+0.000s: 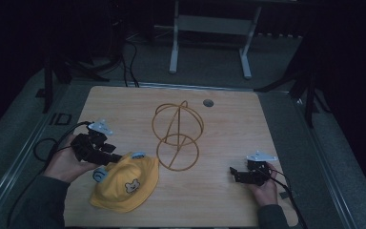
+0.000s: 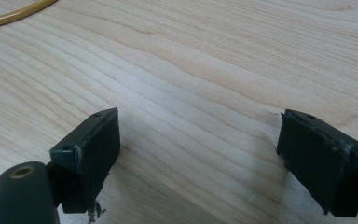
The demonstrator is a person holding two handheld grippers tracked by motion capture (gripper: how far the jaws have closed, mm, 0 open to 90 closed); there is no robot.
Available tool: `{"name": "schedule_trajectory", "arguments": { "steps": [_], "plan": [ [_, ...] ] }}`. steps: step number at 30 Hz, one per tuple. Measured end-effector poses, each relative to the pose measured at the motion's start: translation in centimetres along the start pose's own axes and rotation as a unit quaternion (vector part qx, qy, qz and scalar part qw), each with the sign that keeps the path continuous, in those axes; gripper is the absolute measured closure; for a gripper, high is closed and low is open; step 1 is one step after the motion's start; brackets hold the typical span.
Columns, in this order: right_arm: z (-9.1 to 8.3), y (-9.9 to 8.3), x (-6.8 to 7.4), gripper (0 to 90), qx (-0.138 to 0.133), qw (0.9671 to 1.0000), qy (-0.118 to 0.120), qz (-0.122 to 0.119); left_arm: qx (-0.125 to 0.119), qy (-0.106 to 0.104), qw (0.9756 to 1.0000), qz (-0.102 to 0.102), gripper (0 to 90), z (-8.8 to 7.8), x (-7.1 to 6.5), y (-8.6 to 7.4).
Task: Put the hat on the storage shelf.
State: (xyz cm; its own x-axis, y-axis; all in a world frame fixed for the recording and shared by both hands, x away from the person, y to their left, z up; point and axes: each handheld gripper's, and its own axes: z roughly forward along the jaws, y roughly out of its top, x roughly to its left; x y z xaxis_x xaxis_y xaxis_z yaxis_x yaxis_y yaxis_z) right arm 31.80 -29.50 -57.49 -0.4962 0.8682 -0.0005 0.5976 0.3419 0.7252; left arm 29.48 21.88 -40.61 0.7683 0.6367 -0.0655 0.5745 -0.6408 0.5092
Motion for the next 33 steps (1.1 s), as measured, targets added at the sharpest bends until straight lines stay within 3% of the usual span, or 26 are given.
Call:
{"name": "schedule_trajectory", "arguments": {
  "steps": [17,25,26,29,31,33],
  "plan": [
    [0.0,0.0,0.0,13.2,0.000,1.0000,0.000,0.000,0.050,-0.020,0.9982,0.028,58.4,1.8,-1.2,0.2],
    [0.0,0.0,0.0,13.3,0.000,1.0000,0.000,0.000,0.093,-0.022,0.9949,0.033,63.7,3.4,-1.3,0.1],
    [0.0,0.0,0.0,13.2,0.000,1.0000,0.000,0.000,0.106,-0.019,0.9935,0.036,63.8,3.8,-1.3,0.1],
    [0.0,0.0,0.0,13.2,0.000,1.0000,0.000,0.000,0.112,-0.015,0.9930,0.036,64.0,4.0,-1.3,0.1],
    [0.0,0.0,0.0,13.2,0.000,1.0000,0.000,0.000,0.117,-0.016,0.9923,0.037,67.3,4.3,-1.1,0.1],
    [0.0,0.0,0.0,13.2,0.000,1.0000,0.000,0.000,0.121,-0.011,0.9917,0.041,76.7,4.2,-1.0,0.1]
  ]
}}
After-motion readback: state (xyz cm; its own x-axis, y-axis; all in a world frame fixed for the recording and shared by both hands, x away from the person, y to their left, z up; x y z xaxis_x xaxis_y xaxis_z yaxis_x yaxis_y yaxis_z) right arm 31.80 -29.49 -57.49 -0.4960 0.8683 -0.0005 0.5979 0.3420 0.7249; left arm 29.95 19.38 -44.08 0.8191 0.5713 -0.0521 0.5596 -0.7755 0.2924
